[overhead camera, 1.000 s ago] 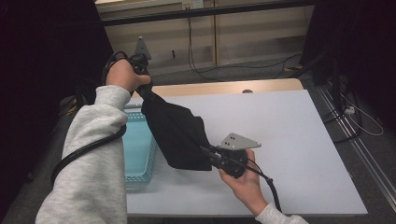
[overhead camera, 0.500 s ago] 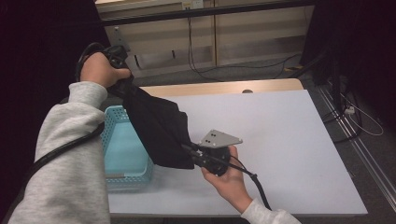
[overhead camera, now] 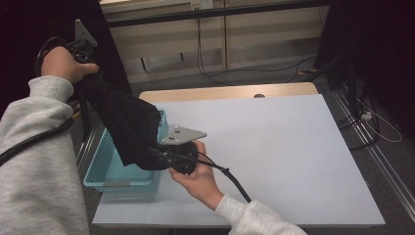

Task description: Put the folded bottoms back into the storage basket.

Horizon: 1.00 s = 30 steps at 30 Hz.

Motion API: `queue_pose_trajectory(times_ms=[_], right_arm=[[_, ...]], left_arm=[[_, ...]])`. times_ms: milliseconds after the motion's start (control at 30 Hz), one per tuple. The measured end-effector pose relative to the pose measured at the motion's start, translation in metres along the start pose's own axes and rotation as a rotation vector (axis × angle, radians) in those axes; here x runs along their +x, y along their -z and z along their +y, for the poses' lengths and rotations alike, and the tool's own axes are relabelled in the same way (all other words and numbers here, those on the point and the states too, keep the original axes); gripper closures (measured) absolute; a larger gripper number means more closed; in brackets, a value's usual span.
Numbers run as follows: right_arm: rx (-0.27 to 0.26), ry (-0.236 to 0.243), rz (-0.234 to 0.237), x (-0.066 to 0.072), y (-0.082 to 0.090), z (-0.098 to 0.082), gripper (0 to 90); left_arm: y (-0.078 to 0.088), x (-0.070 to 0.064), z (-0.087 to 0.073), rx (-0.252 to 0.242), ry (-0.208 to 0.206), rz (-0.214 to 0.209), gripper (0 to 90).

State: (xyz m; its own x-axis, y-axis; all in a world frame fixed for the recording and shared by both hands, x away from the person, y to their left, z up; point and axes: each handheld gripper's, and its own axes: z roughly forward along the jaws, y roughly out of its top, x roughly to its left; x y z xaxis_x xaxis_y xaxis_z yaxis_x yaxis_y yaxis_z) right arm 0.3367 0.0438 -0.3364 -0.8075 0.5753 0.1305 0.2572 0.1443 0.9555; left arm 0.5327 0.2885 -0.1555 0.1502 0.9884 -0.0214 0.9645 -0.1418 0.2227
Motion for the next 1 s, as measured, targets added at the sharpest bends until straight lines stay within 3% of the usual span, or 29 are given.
queue_pose_trajectory(times_ms=[67, 100, 133, 167, 200, 233, 300, 367, 467, 500, 700, 833, 1000], right_arm=[[0.005, 0.030, -0.006, 0.006, -0.012, 0.003, 81.7], [0.012, 0.044, -0.010, 0.009, -0.019, 0.002, 77.1], [0.034, 0.054, -0.010, 0.009, -0.026, -0.001, 66.1], [0.073, 0.050, -0.016, 0.007, -0.032, -0.005, 51.3], [0.097, 0.057, -0.034, 0.005, -0.033, -0.008, 48.9], [0.100, 0.072, -0.070, 0.000, -0.028, -0.013, 44.7], [0.103, 0.071, -0.090, -0.008, -0.019, -0.022, 40.7], [0.117, 0.068, -0.104, -0.019, -0.005, -0.029, 38.2], [0.094, 0.042, -0.120, -0.034, 0.018, -0.035, 36.9], [0.090, 0.046, -0.142, -0.040, 0.026, -0.037, 36.6], [0.076, 0.025, -0.163, -0.063, 0.061, -0.045, 31.0], [0.094, 0.050, -0.191, -0.074, 0.084, -0.056, 29.4], [0.120, 0.043, -0.217, -0.088, 0.111, -0.074, 27.8]], left_arm=[[-0.008, 0.011, -0.001, -0.021, 0.019, -0.011, 80.0], [-0.014, 0.016, -0.002, -0.052, 0.004, 0.001, 76.9], [-0.024, 0.020, -0.005, -0.104, -0.009, 0.027, 69.8], [-0.032, 0.020, -0.009, -0.092, -0.004, 0.042, 64.1], [-0.046, 0.020, -0.014, -0.079, -0.032, 0.023, 59.9], [-0.053, 0.020, -0.017, -0.082, -0.054, 0.009, 51.5], [-0.069, 0.018, -0.027, -0.115, -0.074, 0.002, 38.1], [-0.080, 0.015, -0.035, -0.126, -0.106, -0.010, 32.7], [-0.091, 0.009, -0.045, -0.137, -0.150, -0.036, 29.4], [-0.092, 0.007, -0.046, -0.138, -0.153, -0.038, 28.8], [-0.093, -0.009, -0.054, -0.178, -0.195, -0.088, 25.9], [-0.099, -0.024, -0.060, -0.204, -0.222, -0.114, 23.6], [-0.115, -0.044, -0.070, -0.210, -0.267, -0.170, 21.8]])
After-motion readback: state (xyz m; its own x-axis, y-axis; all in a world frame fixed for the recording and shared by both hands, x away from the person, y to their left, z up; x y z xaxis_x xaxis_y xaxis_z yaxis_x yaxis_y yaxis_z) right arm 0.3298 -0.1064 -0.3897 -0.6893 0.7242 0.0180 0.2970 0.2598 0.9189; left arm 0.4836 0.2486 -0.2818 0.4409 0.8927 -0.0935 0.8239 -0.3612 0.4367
